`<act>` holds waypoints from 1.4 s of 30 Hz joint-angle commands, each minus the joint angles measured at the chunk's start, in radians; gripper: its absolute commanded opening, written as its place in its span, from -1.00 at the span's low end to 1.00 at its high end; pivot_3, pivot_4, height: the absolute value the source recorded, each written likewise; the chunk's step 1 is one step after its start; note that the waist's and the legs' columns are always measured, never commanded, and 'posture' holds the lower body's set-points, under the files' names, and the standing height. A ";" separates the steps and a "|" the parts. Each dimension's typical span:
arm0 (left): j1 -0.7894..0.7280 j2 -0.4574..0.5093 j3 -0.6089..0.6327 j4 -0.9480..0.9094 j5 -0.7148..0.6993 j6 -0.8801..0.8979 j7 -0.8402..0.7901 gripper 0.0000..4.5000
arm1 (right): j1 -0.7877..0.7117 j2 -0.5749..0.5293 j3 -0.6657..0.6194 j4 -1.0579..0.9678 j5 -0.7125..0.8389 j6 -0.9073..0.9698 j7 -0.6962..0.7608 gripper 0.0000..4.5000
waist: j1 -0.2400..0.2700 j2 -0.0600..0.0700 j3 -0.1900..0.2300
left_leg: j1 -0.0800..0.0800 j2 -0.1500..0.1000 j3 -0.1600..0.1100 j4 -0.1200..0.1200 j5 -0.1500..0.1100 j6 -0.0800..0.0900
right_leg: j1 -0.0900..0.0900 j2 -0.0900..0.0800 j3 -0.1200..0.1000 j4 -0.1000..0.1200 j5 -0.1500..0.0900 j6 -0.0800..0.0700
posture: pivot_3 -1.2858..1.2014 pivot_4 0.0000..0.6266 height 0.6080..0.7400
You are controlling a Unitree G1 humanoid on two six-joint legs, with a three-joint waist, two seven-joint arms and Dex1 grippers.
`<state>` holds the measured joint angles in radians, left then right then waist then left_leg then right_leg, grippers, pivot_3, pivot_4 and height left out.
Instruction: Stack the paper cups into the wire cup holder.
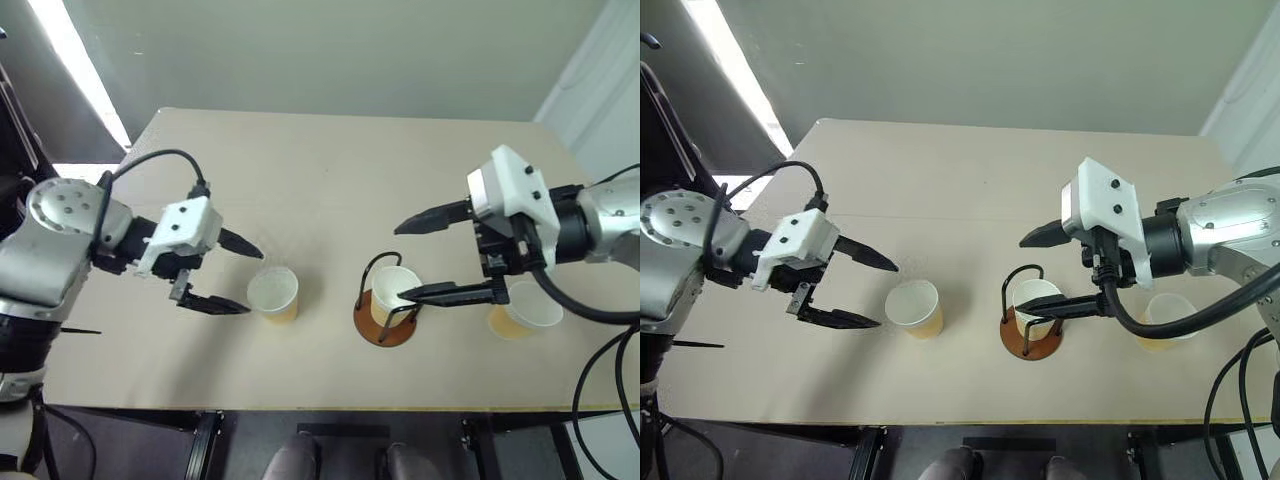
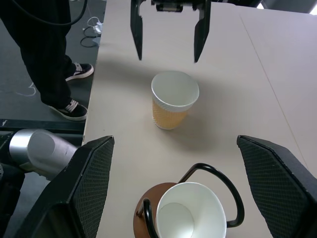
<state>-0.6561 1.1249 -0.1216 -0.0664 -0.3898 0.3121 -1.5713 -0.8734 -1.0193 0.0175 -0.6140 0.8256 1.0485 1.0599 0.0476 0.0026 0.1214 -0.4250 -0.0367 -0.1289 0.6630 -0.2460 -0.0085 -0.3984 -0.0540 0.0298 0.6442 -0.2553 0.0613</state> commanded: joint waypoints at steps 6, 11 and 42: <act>-0.047 -0.005 -0.104 0.032 0.067 -0.136 -0.043 1.00 | -0.001 -0.014 -0.041 -0.019 0.035 -0.006 -0.029 0.79 | 0.000 0.000 0.000 | -0.001 0.000 0.000 0.000 0.000 0.000 | -0.001 0.000 0.000 0.000 0.000 0.000 | 0.03 -0.52 1.00; -0.065 -0.026 -0.132 0.053 0.101 -0.170 -0.043 1.00 | -0.001 -0.018 -0.043 -0.022 0.048 -0.004 -0.039 0.79 | -0.001 0.000 0.000 | -0.002 0.000 0.000 0.000 0.000 0.000 | -0.002 0.000 0.000 0.001 0.000 0.000 | 0.03 -0.52 1.00; 0.011 -0.077 -0.160 0.055 0.184 -0.240 -0.038 -0.99 | 0.014 -0.048 -0.046 -0.016 0.058 -0.012 -0.051 0.81 | -0.001 0.000 0.000 | -0.006 0.000 0.000 0.001 0.000 0.000 | -0.006 0.000 0.000 0.001 0.000 0.000 | 0.03 -0.52 1.00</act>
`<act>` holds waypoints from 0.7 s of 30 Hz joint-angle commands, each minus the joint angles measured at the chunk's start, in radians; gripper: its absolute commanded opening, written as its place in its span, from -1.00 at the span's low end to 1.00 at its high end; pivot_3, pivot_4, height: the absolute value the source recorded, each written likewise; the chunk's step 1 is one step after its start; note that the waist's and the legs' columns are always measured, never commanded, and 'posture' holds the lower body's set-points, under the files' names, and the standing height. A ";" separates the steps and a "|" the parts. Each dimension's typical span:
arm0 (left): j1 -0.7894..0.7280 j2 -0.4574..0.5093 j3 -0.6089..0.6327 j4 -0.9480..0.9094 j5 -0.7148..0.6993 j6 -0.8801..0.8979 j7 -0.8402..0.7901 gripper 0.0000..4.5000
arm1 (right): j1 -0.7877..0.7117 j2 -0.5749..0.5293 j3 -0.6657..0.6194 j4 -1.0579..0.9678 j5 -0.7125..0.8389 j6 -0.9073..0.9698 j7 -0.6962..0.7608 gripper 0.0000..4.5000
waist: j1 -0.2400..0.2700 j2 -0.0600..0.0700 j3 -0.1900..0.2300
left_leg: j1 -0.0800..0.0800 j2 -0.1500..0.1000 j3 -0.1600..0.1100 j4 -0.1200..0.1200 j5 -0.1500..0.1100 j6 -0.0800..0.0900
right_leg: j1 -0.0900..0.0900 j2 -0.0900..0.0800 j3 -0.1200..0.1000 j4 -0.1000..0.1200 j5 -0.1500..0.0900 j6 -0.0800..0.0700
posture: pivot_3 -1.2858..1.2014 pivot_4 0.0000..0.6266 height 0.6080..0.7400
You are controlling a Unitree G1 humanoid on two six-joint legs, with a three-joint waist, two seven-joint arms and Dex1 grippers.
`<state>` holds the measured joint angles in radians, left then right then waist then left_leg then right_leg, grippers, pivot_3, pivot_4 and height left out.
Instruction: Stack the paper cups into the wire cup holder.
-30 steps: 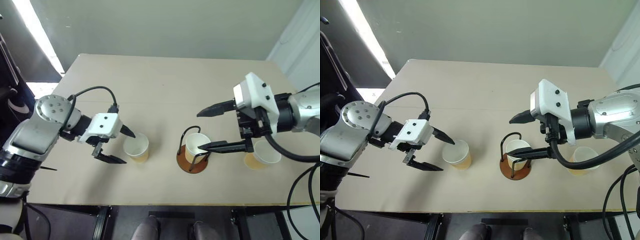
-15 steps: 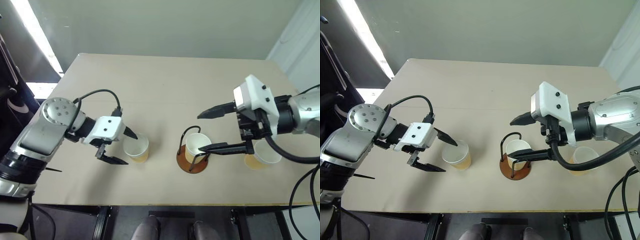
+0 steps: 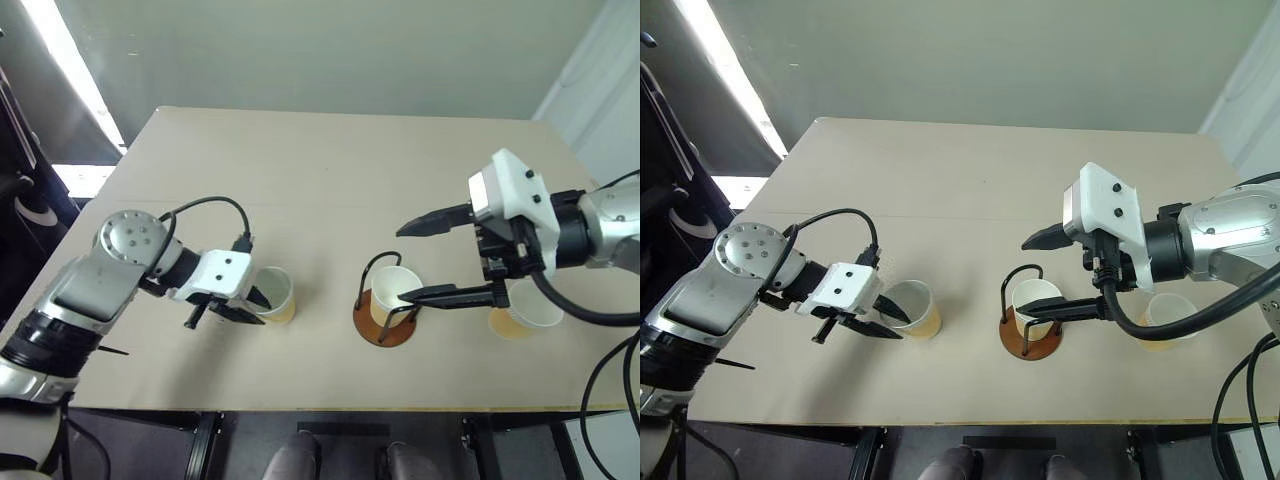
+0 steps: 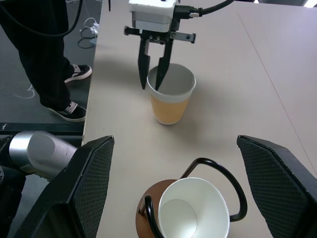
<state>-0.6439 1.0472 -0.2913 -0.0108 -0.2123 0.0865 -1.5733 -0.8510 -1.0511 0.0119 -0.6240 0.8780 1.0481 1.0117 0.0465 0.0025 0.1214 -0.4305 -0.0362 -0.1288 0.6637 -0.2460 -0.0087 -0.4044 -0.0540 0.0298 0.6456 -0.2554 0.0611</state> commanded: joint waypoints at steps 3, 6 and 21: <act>0.009 -0.004 0.009 -0.009 0.008 -0.011 -0.038 -0.99 | -0.006 -0.021 -0.041 -0.005 0.006 -0.013 -0.003 0.81 | 0.000 0.000 0.000 | 0.000 0.000 0.000 0.000 0.000 0.000 | 0.000 0.000 0.000 0.000 0.000 0.000 | 0.03 -0.52 1.00; 0.010 -0.006 0.007 -0.011 0.007 -0.008 -0.040 -0.99 | -0.002 -0.027 -0.044 -0.002 0.003 -0.014 -0.002 0.81 | 0.000 0.000 0.000 | 0.000 0.000 0.000 0.000 0.000 0.000 | 0.000 0.000 0.000 0.000 0.000 0.000 | 0.03 -0.52 1.00; -0.217 -0.057 0.071 -0.003 -0.216 0.204 -0.041 -0.99 | 0.100 -0.152 -0.110 0.029 -0.005 -0.039 0.062 0.81 | 0.003 0.000 0.000 | -0.005 0.000 0.000 0.002 0.000 0.000 | -0.003 0.000 -0.001 0.001 0.001 0.001 | 0.03 -0.52 1.00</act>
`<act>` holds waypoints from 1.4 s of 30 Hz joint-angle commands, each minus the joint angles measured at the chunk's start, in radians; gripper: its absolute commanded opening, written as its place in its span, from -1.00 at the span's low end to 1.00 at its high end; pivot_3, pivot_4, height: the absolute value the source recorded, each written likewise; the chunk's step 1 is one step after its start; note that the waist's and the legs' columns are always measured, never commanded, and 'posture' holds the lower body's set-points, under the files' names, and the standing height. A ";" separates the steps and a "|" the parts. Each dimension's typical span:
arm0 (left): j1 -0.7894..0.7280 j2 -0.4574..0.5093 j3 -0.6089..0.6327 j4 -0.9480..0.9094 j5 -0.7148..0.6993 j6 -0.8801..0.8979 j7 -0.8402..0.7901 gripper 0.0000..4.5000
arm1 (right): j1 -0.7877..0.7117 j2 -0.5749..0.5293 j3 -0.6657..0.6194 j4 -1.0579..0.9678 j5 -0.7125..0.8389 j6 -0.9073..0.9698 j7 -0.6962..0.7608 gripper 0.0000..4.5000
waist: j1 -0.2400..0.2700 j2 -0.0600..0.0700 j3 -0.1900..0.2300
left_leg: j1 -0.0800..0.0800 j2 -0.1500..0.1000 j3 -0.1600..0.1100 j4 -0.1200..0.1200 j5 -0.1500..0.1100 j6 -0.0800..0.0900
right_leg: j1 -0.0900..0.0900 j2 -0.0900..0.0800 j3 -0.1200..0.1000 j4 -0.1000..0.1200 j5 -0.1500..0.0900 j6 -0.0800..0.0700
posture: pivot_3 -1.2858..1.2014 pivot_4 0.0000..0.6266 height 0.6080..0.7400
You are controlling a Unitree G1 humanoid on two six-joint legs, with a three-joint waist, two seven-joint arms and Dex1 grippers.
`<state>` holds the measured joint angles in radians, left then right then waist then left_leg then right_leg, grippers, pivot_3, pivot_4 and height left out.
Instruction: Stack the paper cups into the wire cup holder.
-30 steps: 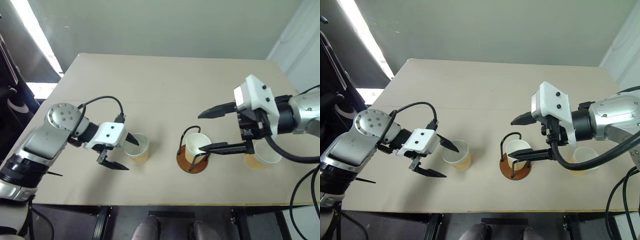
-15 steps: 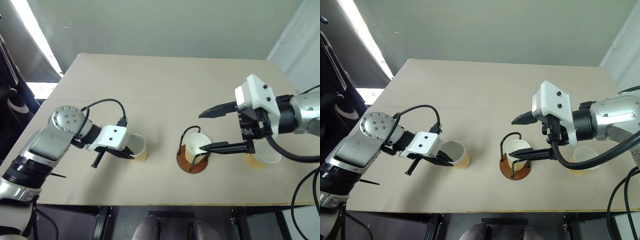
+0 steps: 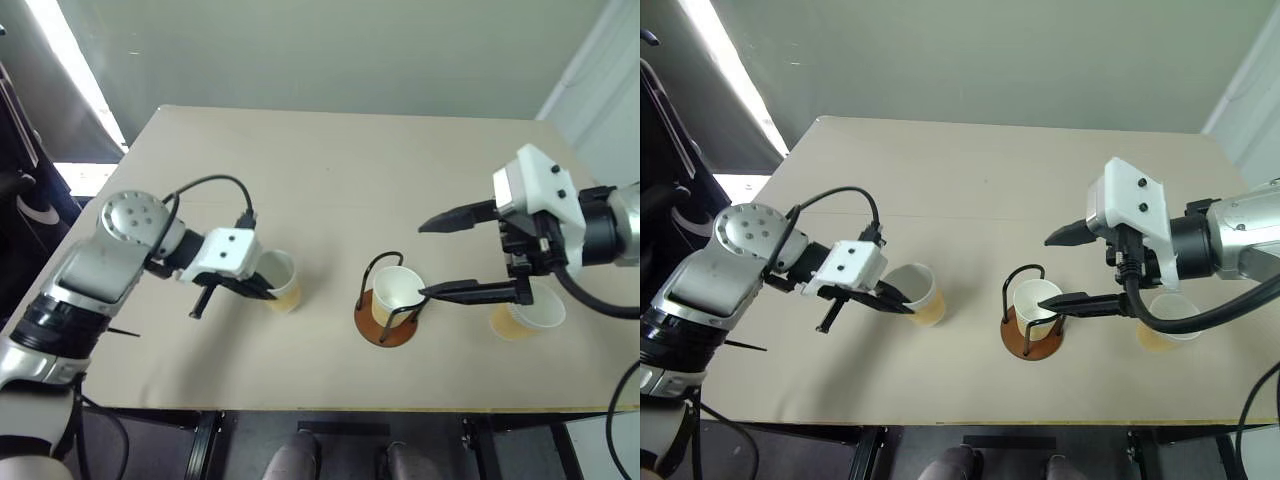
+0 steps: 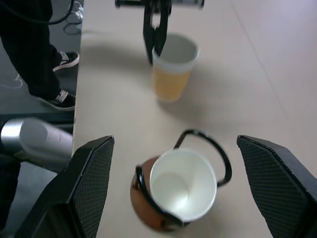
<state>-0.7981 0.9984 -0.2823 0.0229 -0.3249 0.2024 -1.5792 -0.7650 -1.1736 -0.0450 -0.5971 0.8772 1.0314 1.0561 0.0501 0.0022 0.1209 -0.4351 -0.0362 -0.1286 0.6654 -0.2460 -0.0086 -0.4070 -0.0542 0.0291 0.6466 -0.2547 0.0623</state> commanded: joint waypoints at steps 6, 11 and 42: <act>-0.189 -0.050 0.091 -0.075 -0.254 0.241 -0.035 -0.99 | 0.111 -0.077 -0.080 0.036 -0.046 -0.063 0.047 0.81 | 0.000 0.000 0.000 | 0.000 0.000 0.001 0.000 0.000 0.000 | 0.000 0.000 0.000 0.000 0.001 0.001 | 0.03 -0.52 1.00; -0.278 -0.073 0.070 -0.053 -0.326 0.276 -0.035 -0.99 | 0.185 -0.110 -0.116 0.062 -0.081 -0.099 0.062 0.81 | 0.001 0.000 0.000 | 0.000 0.000 0.001 0.000 0.000 0.000 | 0.000 0.000 0.000 0.000 0.001 0.002 | 0.03 -0.52 1.00; -0.564 -0.328 -0.396 0.275 -0.267 -0.144 -0.035 -0.99 | 0.493 -0.124 -0.496 -0.067 0.029 0.056 -0.050 0.81 | 0.011 0.000 0.000 | -0.001 0.001 0.002 0.002 0.001 0.002 | 0.002 0.000 0.001 -0.001 0.002 0.005 | 0.03 -0.52 1.00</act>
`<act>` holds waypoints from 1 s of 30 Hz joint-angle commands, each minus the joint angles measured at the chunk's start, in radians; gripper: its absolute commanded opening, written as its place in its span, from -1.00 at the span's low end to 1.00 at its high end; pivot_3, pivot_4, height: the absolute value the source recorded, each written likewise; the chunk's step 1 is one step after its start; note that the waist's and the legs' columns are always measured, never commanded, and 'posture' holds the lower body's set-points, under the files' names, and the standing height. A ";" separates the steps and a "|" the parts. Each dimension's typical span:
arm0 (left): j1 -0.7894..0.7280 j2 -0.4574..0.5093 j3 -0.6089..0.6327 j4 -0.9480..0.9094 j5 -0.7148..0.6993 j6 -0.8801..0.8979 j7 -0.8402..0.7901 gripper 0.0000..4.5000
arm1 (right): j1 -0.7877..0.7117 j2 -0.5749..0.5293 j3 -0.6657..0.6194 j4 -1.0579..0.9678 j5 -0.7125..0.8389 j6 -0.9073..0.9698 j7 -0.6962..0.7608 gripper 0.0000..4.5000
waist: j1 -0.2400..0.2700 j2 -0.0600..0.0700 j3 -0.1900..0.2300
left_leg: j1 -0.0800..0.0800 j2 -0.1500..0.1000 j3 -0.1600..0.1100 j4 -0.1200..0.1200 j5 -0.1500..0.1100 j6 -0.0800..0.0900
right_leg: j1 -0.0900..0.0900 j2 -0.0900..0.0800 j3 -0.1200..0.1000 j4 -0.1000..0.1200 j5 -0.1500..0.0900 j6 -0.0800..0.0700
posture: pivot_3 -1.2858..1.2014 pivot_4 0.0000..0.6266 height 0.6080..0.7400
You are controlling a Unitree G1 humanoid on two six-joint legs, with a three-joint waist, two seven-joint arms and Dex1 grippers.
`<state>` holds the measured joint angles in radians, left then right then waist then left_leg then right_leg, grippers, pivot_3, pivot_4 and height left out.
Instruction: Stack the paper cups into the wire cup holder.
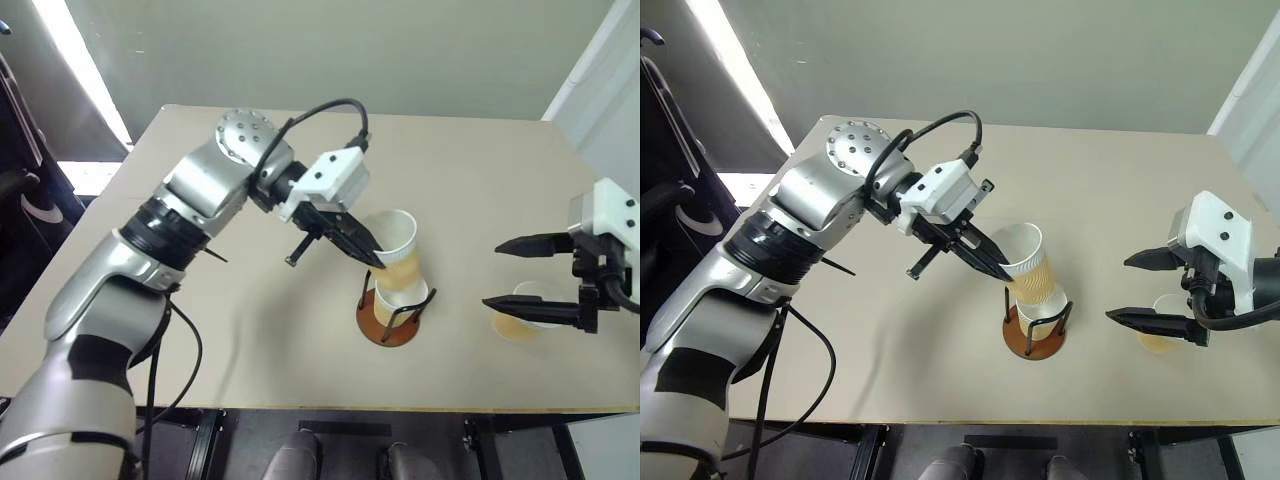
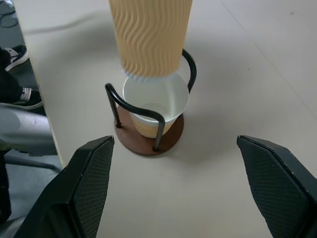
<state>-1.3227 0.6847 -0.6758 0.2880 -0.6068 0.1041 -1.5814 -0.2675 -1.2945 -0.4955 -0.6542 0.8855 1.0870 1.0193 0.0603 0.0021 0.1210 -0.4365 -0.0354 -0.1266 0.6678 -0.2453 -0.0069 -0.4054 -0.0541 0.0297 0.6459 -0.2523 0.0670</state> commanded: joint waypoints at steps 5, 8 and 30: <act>-0.044 -0.048 -0.016 0.035 0.035 -0.071 -0.033 -0.99 | -0.010 -0.010 -0.035 -0.005 0.030 -0.008 -0.023 0.81 | 0.001 0.000 0.000 | -0.001 0.000 0.000 0.000 0.000 0.000 | 0.000 0.000 0.000 0.000 0.001 0.001 | 0.03 -0.52 1.00; -0.044 -0.056 -0.020 0.040 0.045 -0.086 -0.033 -0.99 | -0.014 -0.011 -0.029 -0.003 0.034 -0.011 -0.027 0.81 | 0.001 0.000 0.000 | -0.001 0.000 0.000 0.000 0.000 0.000 | 0.000 0.000 0.000 0.000 0.001 0.001 | 0.03 -0.52 1.00; -0.022 -0.089 -0.113 0.073 0.160 -0.224 -0.033 -0.42 | -0.012 -0.017 -0.022 -0.002 0.047 -0.018 -0.043 0.81 | 0.004 0.000 0.000 | -0.001 0.000 0.001 0.001 0.000 0.001 | 0.000 0.000 0.000 0.001 0.001 0.002 | 0.03 -0.52 1.00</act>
<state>-1.3324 0.5996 -0.8033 0.3678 -0.4458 -0.1034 -1.5815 -0.2680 -1.2968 -0.4946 -0.6505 0.9207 1.0786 0.9828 0.0640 0.0021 0.1210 -0.4378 -0.0355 -0.1259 0.6691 -0.2451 -0.0059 -0.4056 -0.0541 0.0298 0.6465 -0.2515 0.0687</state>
